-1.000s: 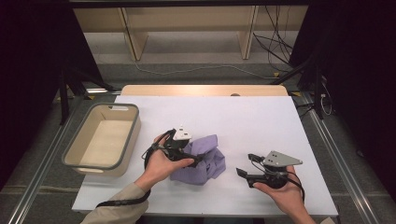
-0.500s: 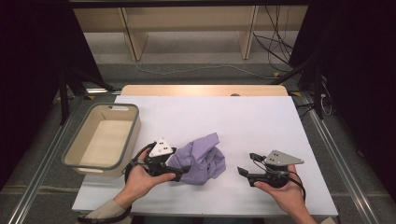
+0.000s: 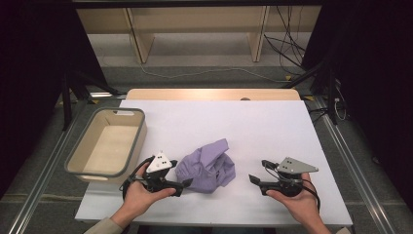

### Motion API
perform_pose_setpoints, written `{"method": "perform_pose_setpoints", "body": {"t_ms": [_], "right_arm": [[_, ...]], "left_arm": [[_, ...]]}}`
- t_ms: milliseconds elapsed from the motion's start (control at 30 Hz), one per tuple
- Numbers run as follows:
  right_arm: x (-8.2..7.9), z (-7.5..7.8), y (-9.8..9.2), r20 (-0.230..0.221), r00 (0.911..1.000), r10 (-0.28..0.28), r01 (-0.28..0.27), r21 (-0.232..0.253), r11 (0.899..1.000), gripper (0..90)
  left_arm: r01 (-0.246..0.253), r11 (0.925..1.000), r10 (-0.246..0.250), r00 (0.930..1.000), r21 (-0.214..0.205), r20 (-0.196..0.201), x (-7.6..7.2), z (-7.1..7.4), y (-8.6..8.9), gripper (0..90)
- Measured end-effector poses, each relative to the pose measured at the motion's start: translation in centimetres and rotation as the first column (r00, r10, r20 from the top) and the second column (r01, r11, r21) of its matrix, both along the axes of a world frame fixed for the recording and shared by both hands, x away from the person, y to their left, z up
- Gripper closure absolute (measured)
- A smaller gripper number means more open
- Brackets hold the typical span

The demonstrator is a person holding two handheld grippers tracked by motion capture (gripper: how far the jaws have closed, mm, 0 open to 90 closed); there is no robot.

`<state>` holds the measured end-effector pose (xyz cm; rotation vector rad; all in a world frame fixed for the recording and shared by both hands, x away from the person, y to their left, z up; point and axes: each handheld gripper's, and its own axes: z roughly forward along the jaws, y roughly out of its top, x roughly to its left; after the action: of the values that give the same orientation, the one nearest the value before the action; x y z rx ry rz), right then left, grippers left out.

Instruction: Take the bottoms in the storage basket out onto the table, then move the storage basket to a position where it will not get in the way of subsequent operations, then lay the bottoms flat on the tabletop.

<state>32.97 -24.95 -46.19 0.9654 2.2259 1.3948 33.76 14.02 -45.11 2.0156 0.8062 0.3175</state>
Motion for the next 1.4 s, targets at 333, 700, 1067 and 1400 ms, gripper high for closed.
{"method": "perform_pose_setpoints", "body": {"t_ms": [333, 700, 1067, 1400], "right_arm": [[-0.22, 0.14, -0.09, 0.003, 1.0000, -0.002, 0.002, 0.005, 1.000, 27.7], [-0.17, 0.10, -0.11, 0.001, 1.0000, 0.001, -0.001, 0.003, 1.000, 27.7], [-0.16, 0.07, -0.11, -0.003, 1.0000, -0.001, 0.001, 0.004, 1.000, 27.7], [0.01, 0.01, 0.04, -0.004, 1.0000, -0.004, 0.004, 0.000, 1.000, 27.7]], "left_arm": [[-0.007, 1.0000, 0.007, 1.0000, 0.004, 0.004, -0.27, -0.09, -0.11, 15.3], [-0.002, 1.0000, 0.002, 1.0000, 0.009, 0.007, -0.43, -0.22, -0.19, 15.5], [-0.013, 0.9999, 0.013, 0.9999, 0.007, 0.000, -0.38, -0.35, -0.23, 15.6], [0.023, 0.9996, -0.024, 0.9988, 0.013, 0.043, -0.83, 0.11, -0.31, 21.2]]}}
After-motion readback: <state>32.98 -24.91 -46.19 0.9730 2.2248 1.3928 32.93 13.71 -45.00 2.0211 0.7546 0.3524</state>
